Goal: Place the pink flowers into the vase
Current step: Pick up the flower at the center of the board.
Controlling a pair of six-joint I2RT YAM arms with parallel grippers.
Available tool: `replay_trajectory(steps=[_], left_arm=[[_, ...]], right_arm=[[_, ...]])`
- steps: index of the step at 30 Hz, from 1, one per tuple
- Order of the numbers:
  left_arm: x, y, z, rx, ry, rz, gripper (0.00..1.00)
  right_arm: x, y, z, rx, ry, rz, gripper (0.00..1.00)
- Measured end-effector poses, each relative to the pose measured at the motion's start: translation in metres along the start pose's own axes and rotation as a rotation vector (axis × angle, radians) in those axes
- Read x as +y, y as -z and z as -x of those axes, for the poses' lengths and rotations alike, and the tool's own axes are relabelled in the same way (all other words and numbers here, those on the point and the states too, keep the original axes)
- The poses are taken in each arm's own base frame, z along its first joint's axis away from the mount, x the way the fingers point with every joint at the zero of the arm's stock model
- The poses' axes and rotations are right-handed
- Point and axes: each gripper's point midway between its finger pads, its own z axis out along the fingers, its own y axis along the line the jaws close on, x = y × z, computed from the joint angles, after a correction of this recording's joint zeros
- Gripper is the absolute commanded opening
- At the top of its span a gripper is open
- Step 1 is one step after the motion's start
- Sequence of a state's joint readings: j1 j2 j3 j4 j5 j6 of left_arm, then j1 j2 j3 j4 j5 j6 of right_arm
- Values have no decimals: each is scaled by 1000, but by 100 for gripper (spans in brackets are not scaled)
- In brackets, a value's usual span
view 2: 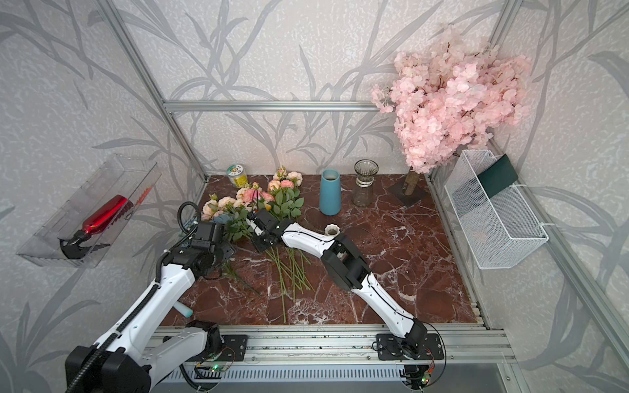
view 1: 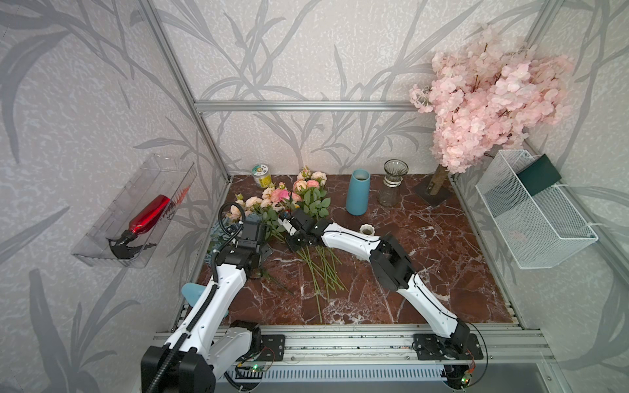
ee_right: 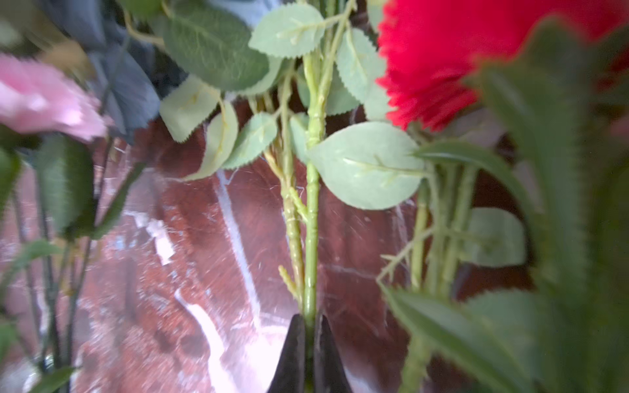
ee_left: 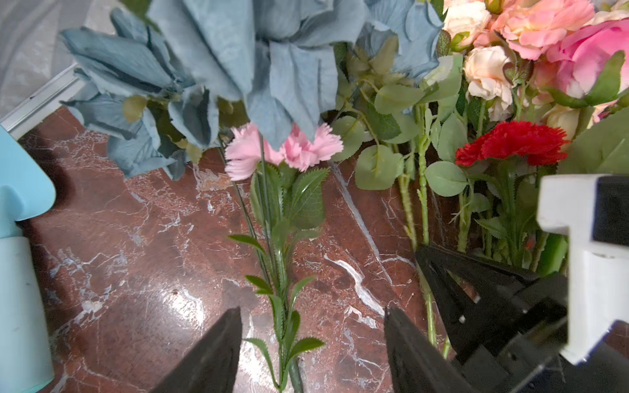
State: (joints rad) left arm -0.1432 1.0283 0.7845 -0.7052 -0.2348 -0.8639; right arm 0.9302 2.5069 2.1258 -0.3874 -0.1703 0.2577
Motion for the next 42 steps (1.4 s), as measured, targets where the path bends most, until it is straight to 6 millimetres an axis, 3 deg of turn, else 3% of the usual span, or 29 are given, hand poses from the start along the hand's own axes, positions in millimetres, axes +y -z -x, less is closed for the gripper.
replay_trajectory(steps=[5, 11, 17, 28, 35, 42], left_arm=[[-10, -6, -5, 13, 12, -62, 67], [-25, -8, -9, 30, 27, -145, 64], [-48, -5, -1, 4, 67, -290, 61], [-85, 3, 32, -24, 139, -500, 48], [-114, 32, 66, -70, 163, -683, 44], [-139, 50, 77, -52, 181, -851, 42]], right_arm=[[-3, 28, 15, -57, -112, 88, 0], [-8, 39, 37, -118, -215, 192, 0], [18, 56, 41, -123, -266, 336, 0], [51, 114, 41, -161, -273, 465, 0], [62, 157, 42, -200, -253, 493, 0], [63, 180, 43, -229, -243, 503, 0]])
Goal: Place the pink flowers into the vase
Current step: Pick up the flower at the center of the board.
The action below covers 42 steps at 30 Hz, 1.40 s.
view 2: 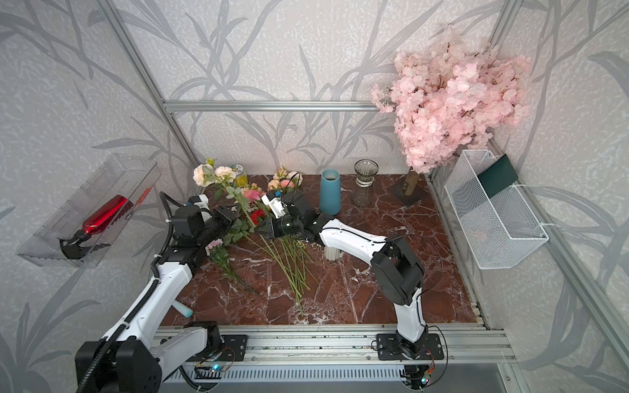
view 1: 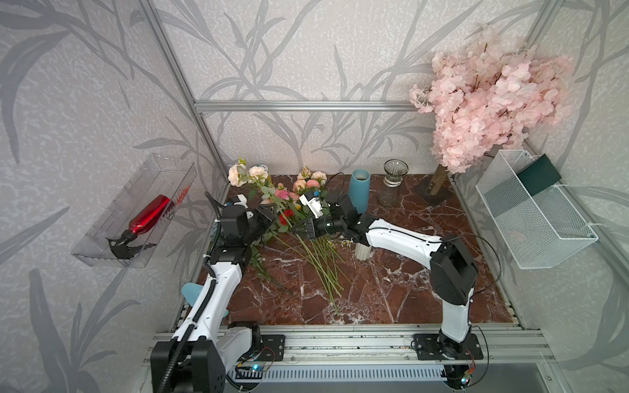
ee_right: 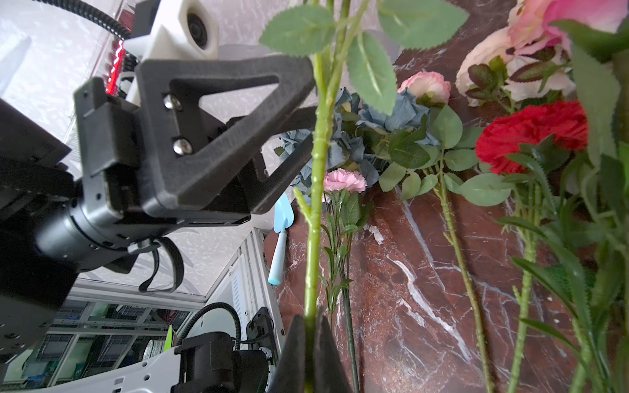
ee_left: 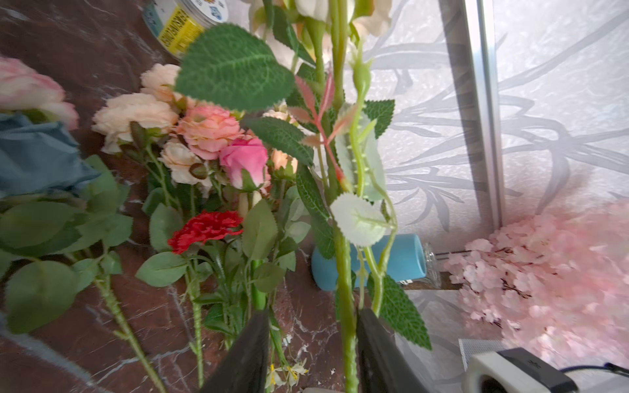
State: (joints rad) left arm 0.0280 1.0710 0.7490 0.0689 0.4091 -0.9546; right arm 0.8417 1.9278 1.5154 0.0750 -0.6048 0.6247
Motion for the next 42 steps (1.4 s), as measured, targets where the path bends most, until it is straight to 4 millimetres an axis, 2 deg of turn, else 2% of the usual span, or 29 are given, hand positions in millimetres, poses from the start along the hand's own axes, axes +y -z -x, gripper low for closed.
replay_trajectory(steps=[7, 10, 16, 22, 25, 27, 29, 32, 36, 42], left_arm=[[-25, -9, 3, 35, 39, -147, 34], [-28, -11, 2, 51, 55, -170, 28], [-28, -12, -1, 77, 62, -178, 21], [-32, -9, -5, 103, 30, -176, 0], [-36, -7, -7, 124, 26, -182, 0], [-46, -4, -8, 145, 7, -209, 0], [-61, 0, -7, 165, -22, -247, 0], [-91, 10, 0, 178, -95, -325, 0], [-128, 26, 3, 197, -201, -424, 0], [-162, 44, -15, 309, -296, -540, 0]], right_arm=[[1, 7, -7, 13, -5, 16, 0], [5, 8, -8, 17, -4, 27, 0], [11, 14, -8, 12, 4, 41, 0], [11, 19, -14, 24, 21, 38, 0], [15, 24, -15, 30, 48, 32, 0], [17, 29, -15, 31, 74, 22, 13], [22, 37, -14, 34, 108, 14, 31], [30, 52, -14, 42, 150, -5, 45], [48, 81, -1, 15, 214, -18, 49], [65, 141, 57, -138, 277, -41, 50]])
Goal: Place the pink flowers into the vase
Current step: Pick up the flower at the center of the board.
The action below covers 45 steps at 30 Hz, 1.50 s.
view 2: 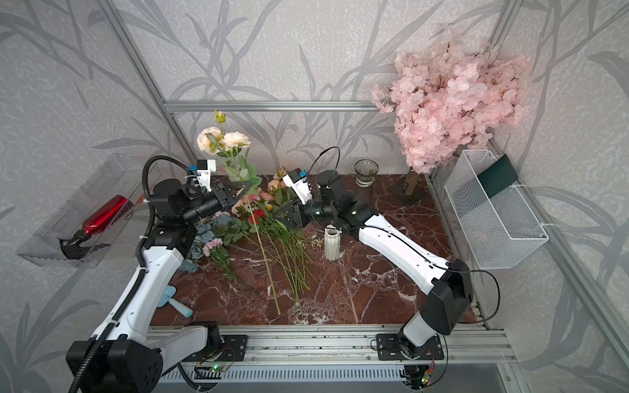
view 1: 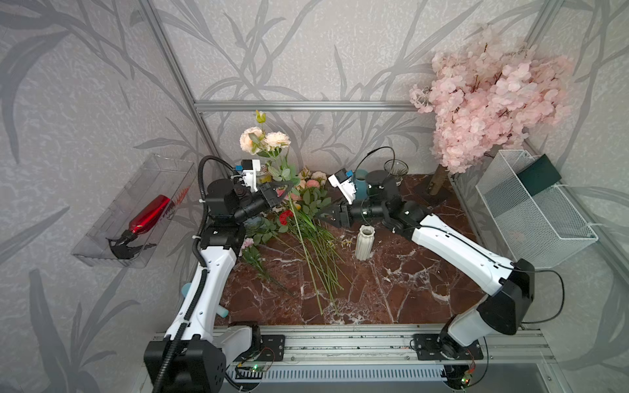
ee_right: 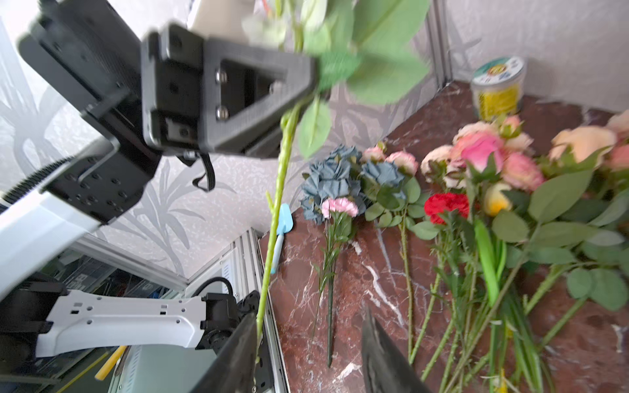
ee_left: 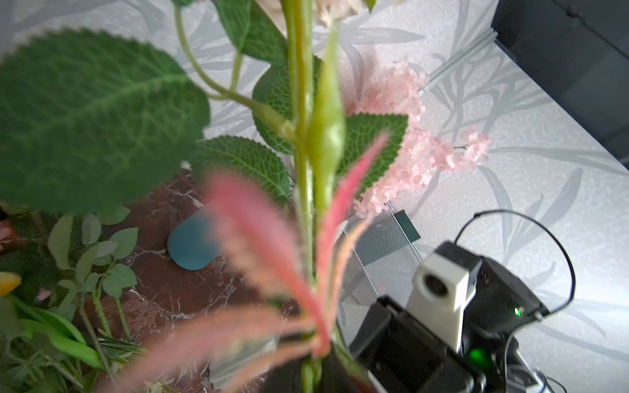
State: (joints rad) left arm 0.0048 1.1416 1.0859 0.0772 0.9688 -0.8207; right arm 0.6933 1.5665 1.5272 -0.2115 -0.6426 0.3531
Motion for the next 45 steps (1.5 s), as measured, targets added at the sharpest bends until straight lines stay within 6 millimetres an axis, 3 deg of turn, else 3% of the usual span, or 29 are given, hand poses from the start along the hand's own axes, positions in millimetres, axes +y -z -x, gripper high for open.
replay_trajectory(steps=[4, 8, 10, 18, 29, 35, 37, 41, 45], left_arm=[[-26, -14, -26, 138, -34, -92, 0], [-44, -22, -58, 269, -36, -178, 0], [-48, -22, -65, 300, -32, -201, 0], [-57, -20, -68, 325, -35, -248, 0], [-73, -22, -76, 357, -38, -305, 0], [-77, -23, -82, 374, -36, -318, 0], [-77, -23, -82, 373, -36, -316, 0], [-74, -24, -83, 374, -32, -305, 0], [-68, -25, -85, 371, -43, -283, 0]], right_arm=[[-5, 25, 37, -75, -13, 20, 54], [15, 31, 61, -106, -2, 114, 55], [25, 32, 67, -111, 3, 159, 55], [33, 32, 65, -92, 3, 199, 57], [15, 17, 56, -64, -13, 174, 59], [7, 1, 63, -87, -49, 227, 57], [7, -3, 65, -95, -62, 255, 52], [13, -4, 72, -112, -70, 307, 22], [23, -2, 73, -110, -70, 348, 2]])
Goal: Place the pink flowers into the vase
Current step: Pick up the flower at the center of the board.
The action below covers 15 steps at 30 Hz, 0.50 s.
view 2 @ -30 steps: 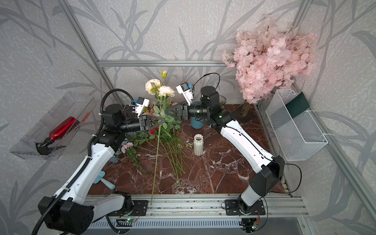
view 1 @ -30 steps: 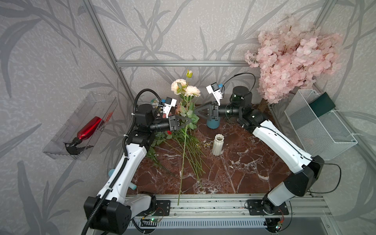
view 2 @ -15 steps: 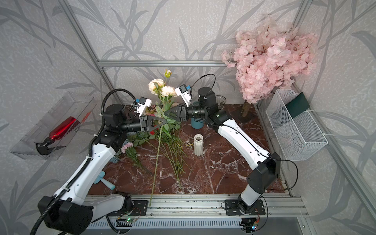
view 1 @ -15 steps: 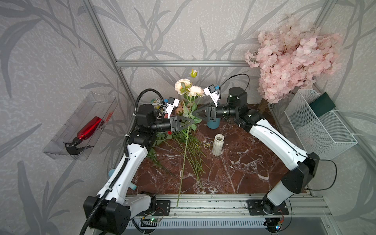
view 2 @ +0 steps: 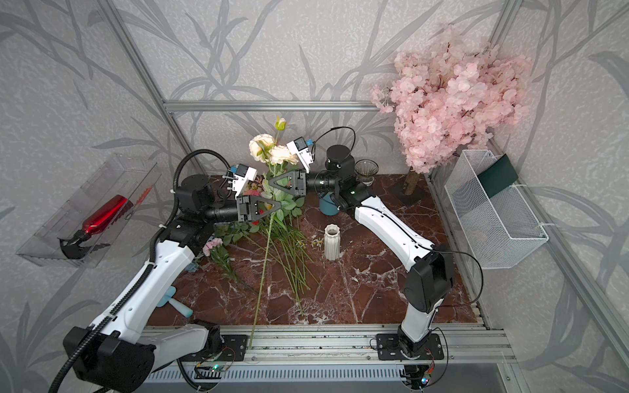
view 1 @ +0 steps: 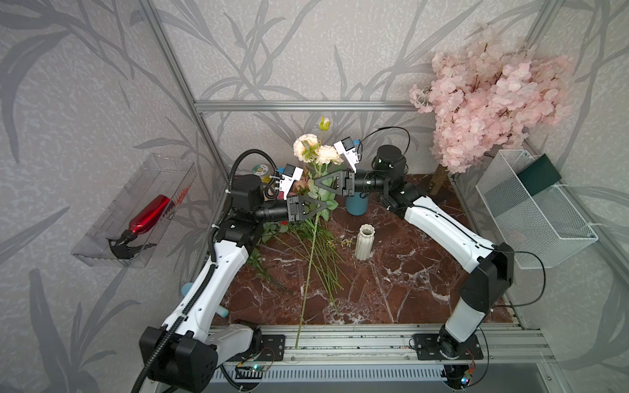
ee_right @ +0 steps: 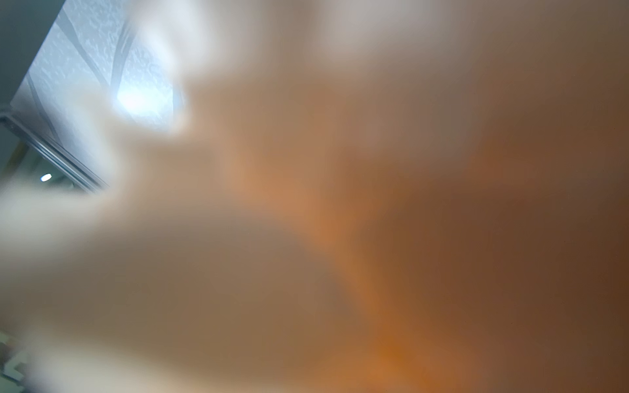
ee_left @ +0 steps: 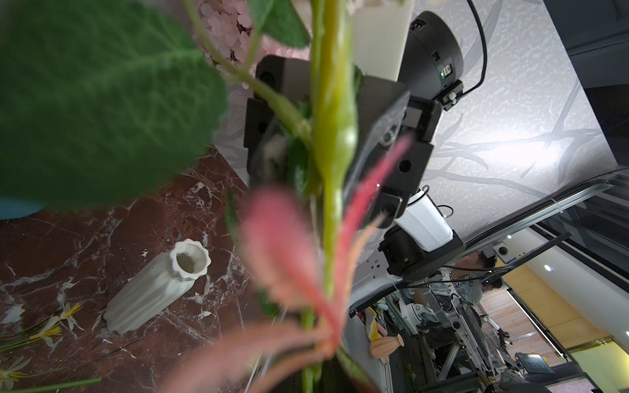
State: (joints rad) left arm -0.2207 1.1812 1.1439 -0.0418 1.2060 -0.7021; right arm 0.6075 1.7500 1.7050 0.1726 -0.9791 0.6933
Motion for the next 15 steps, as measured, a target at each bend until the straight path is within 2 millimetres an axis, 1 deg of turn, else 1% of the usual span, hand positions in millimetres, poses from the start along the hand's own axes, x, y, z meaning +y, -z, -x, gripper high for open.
replay_trajectory(steps=[1, 3, 7, 8, 10, 11, 13, 15], left_arm=[[2, 0, 0, -1, -6, 9, 3], [5, 0, -1, -1, -16, 29, 30], [16, 3, 0, -13, 6, 97, 70], [20, 5, 1, -22, 12, 120, 76], [29, 10, 6, -49, 19, 168, 83], [34, 14, 8, -66, 28, 196, 85], [44, 22, 15, -104, 38, 254, 87], [52, 33, 20, -146, 47, 318, 87]], right_arm=[[0, 0, -1, 2, -6, 2, 0], [-3, -1, -3, 4, -18, -4, 0], [-6, 2, -6, 8, 2, -36, 0], [-6, 4, -6, 9, 16, -54, 0], [-7, 8, -7, 14, 39, -101, 0], [-7, 10, -6, 16, 53, -127, 0], [-6, 16, -1, 17, 90, -185, 0], [-5, 22, 8, 9, 143, -258, 0]])
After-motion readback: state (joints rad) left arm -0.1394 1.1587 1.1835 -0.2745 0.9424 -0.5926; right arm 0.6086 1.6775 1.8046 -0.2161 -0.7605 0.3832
